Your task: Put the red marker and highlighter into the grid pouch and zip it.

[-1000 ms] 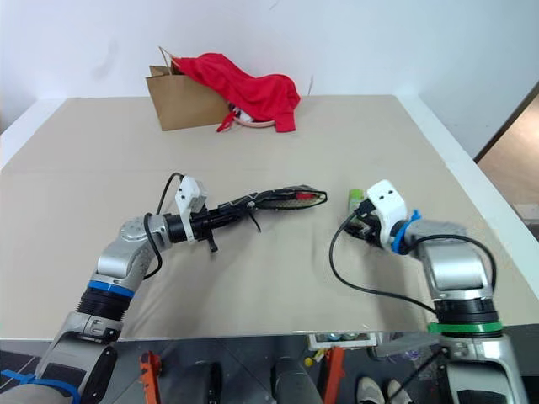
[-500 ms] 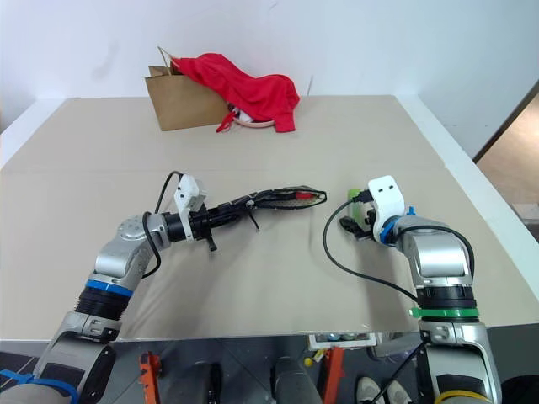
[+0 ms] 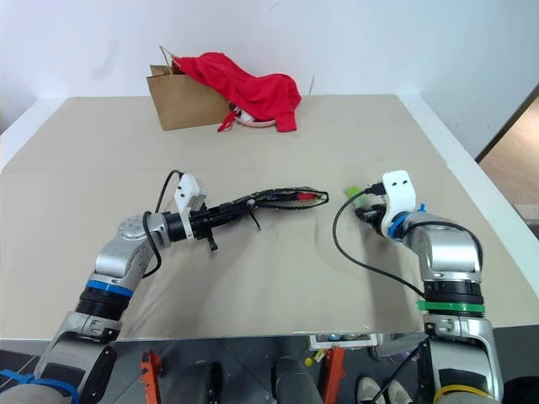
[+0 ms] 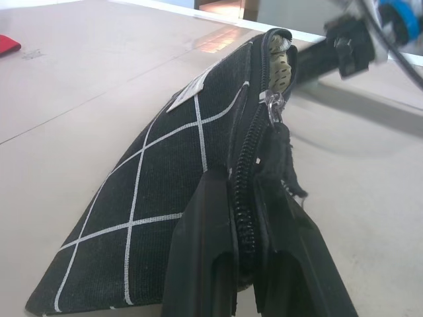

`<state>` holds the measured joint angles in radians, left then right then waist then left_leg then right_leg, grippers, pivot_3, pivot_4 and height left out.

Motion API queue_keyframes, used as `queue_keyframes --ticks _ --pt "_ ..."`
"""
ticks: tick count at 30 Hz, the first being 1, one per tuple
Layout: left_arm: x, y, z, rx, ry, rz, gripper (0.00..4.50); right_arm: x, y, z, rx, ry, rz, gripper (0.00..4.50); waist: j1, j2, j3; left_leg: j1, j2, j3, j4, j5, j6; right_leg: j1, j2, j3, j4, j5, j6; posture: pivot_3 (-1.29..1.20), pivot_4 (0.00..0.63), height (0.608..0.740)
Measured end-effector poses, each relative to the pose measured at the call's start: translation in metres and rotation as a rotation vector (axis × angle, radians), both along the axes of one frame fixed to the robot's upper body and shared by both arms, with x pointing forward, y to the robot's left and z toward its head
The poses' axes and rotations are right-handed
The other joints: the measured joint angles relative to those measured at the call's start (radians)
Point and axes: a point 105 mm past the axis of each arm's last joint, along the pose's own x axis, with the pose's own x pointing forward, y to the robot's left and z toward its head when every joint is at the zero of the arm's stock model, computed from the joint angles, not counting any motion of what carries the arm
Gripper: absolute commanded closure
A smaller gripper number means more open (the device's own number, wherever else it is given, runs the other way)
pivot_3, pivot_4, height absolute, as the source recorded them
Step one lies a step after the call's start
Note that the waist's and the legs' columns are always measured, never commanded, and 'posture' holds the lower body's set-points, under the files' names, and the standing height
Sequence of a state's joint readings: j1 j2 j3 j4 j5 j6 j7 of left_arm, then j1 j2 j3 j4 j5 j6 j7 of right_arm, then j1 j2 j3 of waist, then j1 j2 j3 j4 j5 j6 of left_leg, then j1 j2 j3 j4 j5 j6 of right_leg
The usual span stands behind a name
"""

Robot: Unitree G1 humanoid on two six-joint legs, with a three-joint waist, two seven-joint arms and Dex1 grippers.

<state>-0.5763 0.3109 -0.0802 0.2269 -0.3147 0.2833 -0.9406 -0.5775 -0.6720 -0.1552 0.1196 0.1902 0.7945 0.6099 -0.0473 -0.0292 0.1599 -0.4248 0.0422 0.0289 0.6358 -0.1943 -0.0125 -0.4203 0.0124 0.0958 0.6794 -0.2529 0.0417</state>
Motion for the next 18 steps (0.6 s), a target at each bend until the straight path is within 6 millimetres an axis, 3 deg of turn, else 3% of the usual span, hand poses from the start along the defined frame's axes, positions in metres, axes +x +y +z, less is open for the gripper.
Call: queue_keyframes --ticks 3,6,11,18 --pt "-0.001 0.0 0.0 0.0 0.0 -0.004 4.5 -0.018 0.018 0.052 -0.129 -0.181 0.222 3.44 0.0 0.0 0.0 0.0 0.0 -0.001 -0.001 -0.001 0.001 0.0 0.0 -0.001 -0.001 -0.001 0.0 0.0 0.15 0.74" --pt "-0.001 0.0 0.0 0.003 0.001 -0.004 4.5 -0.044 0.037 0.071 -0.244 -0.228 0.435 3.44 0.0 -0.001 0.0 0.0 0.001 -0.002 -0.001 -0.001 0.002 0.001 0.001 -0.003 -0.001 -0.001 0.0 0.0 0.15 0.74" --pt "-0.001 0.0 -0.001 0.004 0.002 -0.006 4.5 -0.071 0.061 0.059 -0.404 -0.154 0.668 3.44 -0.001 -0.001 0.0 0.001 0.001 0.0 0.0 -0.001 0.001 0.001 0.0 -0.001 -0.001 -0.001 -0.001 0.0 0.15 0.74" --pt "-0.001 0.0 -0.001 0.004 0.003 -0.009 4.5 -0.055 0.077 0.03 -0.529 -0.142 0.713 3.44 0.0 -0.001 0.0 0.001 0.001 0.0 0.0 0.0 0.0 0.001 0.0 0.0 -0.001 0.0 -0.001 0.0 0.15 0.74"
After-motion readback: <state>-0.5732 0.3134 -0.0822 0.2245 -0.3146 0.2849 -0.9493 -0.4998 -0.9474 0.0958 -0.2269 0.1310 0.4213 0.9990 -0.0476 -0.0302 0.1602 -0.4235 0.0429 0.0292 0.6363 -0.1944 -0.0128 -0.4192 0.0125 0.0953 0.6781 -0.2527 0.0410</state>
